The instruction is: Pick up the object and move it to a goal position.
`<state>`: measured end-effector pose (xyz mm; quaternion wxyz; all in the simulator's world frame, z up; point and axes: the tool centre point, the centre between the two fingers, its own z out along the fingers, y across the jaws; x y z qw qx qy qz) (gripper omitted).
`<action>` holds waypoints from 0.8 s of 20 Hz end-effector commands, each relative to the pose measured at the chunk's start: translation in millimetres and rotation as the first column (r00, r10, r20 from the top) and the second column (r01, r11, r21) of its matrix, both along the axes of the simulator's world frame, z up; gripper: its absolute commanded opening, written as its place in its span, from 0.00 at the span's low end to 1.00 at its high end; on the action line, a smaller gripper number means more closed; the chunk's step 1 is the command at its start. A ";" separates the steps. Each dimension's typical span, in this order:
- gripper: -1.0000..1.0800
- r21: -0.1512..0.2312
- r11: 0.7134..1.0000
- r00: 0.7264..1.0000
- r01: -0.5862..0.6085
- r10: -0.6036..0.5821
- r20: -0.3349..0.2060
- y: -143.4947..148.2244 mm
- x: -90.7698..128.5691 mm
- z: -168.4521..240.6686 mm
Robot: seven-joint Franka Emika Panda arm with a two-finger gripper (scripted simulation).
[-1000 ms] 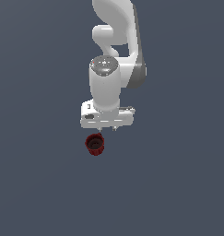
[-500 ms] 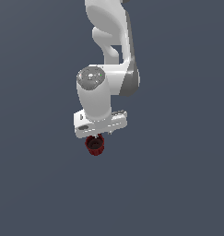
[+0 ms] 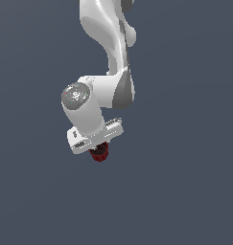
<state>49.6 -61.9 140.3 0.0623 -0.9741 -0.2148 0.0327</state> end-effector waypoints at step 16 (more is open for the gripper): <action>0.62 0.165 0.943 0.957 -0.287 0.288 0.020 -44.2 15.7 -28.2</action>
